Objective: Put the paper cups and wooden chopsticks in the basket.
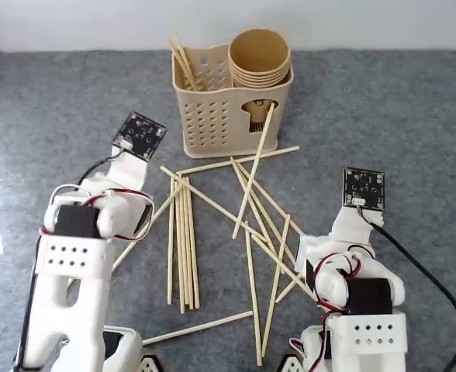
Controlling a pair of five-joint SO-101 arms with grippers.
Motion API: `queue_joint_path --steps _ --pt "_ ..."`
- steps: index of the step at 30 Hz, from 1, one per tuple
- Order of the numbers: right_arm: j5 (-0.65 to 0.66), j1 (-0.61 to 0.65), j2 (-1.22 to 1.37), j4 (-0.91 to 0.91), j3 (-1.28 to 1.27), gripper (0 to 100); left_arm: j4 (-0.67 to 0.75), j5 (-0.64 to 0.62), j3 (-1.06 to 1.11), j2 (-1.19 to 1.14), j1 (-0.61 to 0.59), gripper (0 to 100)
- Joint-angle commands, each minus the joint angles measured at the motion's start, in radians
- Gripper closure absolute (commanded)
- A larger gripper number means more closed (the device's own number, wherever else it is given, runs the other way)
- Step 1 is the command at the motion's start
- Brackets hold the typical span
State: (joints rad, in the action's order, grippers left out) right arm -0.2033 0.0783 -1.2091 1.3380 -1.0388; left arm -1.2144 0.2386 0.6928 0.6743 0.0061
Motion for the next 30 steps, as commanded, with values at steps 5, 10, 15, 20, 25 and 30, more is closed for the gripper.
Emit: queue_joint_path --steps 5,10,15,20,25,30 --pt "-0.012 -0.005 -0.008 -0.016 0.006 99.1 0.189 -0.118 -0.050 0.057 0.003 99" --pt "-0.012 -0.005 -0.005 -0.016 0.006 99.1 0.282 -0.193 -0.151 0.051 0.003 99" --pt "-0.012 -0.004 -0.005 -0.024 0.005 99.1 0.368 -0.238 -0.286 0.049 0.049 99" --pt "-0.012 -0.004 -0.008 -0.031 -0.009 99.1 0.555 -0.278 -0.303 0.046 0.107 99" --pt "-0.012 -0.004 -0.010 -0.031 -0.009 99.1 0.732 -0.315 -0.338 -0.072 0.107 98" --pt "-0.012 -0.004 -0.012 -0.031 -0.011 99.1 0.781 -0.376 -0.509 -0.278 0.112 98"
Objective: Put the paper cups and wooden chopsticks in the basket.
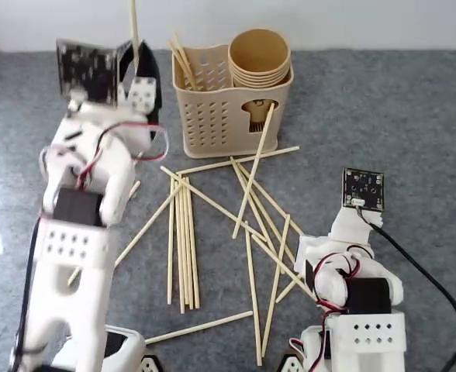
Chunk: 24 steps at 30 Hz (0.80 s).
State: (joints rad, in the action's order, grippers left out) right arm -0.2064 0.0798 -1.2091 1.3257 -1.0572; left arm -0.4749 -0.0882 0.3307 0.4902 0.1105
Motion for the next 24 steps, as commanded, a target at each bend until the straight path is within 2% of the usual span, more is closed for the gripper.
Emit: queue_joint_path --steps 1,11,15,19,22,24 --pt "-0.009 -0.005 -0.012 -0.019 0.008 99.1 0.040 -0.063 -0.199 -0.135 0.008 98" --pt "-0.009 -0.005 -0.012 -0.019 0.008 99.1 0.038 -0.218 -0.760 -0.582 0.006 98" --pt "-0.009 -0.005 -0.010 -0.019 0.008 99.1 0.035 -0.230 -0.966 -0.740 0.009 98" --pt "-0.009 -0.004 -0.010 -0.019 0.008 99.1 0.034 -0.226 -1.076 -0.893 0.020 98" --pt "-0.009 -0.004 -0.010 -0.019 0.008 99.1 0.029 -0.226 -1.081 -0.970 0.015 98" --pt "-0.009 -0.004 -0.012 -0.019 0.008 99.1 -0.023 -0.224 -1.082 -0.993 0.015 98"
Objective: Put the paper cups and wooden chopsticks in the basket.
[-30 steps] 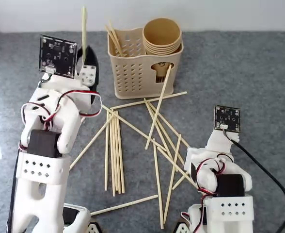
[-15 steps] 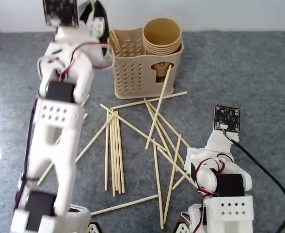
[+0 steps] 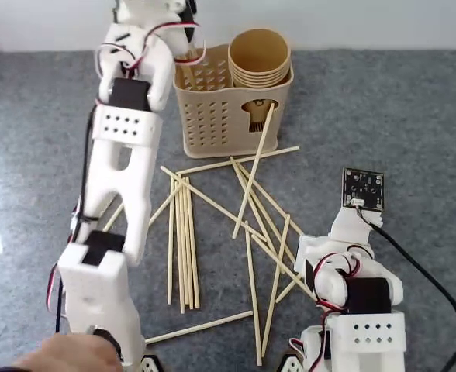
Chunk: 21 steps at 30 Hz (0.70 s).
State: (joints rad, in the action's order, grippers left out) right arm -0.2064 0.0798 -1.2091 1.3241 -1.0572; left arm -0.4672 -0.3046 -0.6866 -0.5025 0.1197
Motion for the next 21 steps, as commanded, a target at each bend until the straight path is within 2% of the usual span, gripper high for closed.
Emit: queue_joint_path --steps 1,3,6,8,17,21 --pt "-0.009 -0.004 -0.012 -0.018 0.008 99.1 -0.066 -0.008 -0.067 -0.002 0.006 98" --pt "-0.009 -0.004 -0.012 -0.018 0.008 99.1 -0.149 -0.008 -0.070 0.012 0.006 95" --pt "-0.009 -0.004 -0.012 -0.018 0.008 99.1 -0.292 -0.011 -0.070 0.060 0.009 83" --pt "-0.009 -0.004 -0.012 -0.018 0.008 99.1 -0.368 -0.011 -0.070 0.094 0.006 79" --pt "-0.009 -0.005 -0.004 -0.018 0.006 99.1 -0.535 -0.008 -0.070 0.284 -0.077 79" --pt "-0.009 -0.005 -0.004 -0.018 0.006 99.1 -0.730 -0.008 -0.062 0.393 -0.157 78"
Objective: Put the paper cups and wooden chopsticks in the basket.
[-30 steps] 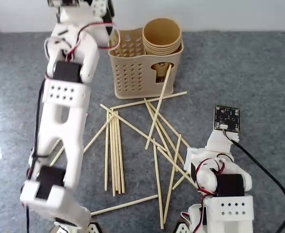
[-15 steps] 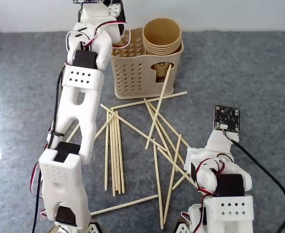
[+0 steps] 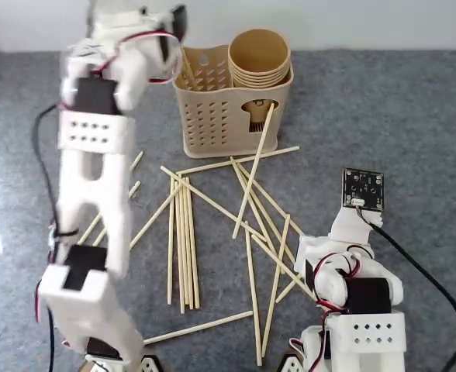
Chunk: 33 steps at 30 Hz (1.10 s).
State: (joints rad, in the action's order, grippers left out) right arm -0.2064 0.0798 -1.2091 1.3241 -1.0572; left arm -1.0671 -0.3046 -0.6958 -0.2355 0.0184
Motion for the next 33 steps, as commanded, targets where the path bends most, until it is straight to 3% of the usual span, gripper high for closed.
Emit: queue_joint_path --steps 1,7,12,16,25,29,33 --pt "-0.009 -0.005 -0.004 -0.019 0.006 99.1 -0.193 -0.006 -0.053 0.146 -0.075 78" --pt "-0.009 -0.005 -0.002 -0.047 0.008 99.1 -0.482 0.097 -0.053 0.183 -0.160 78" --pt "-0.002 -0.001 -0.002 -0.044 0.014 99.1 -0.603 0.106 -0.059 0.190 -0.213 79" --pt "0.040 0.084 -0.001 -0.036 0.014 99.1 -0.686 0.109 -0.053 0.190 -0.232 79" --pt "0.230 0.226 0.019 -0.047 0.014 95.2 -0.684 0.140 0.076 0.287 -0.270 79" --pt "0.242 0.232 0.150 -0.044 0.031 85.3 -0.681 0.170 0.205 0.405 -0.270 79" --pt "0.284 0.234 0.352 -0.045 0.112 85.6 -0.624 0.196 0.401 0.539 -0.270 79"
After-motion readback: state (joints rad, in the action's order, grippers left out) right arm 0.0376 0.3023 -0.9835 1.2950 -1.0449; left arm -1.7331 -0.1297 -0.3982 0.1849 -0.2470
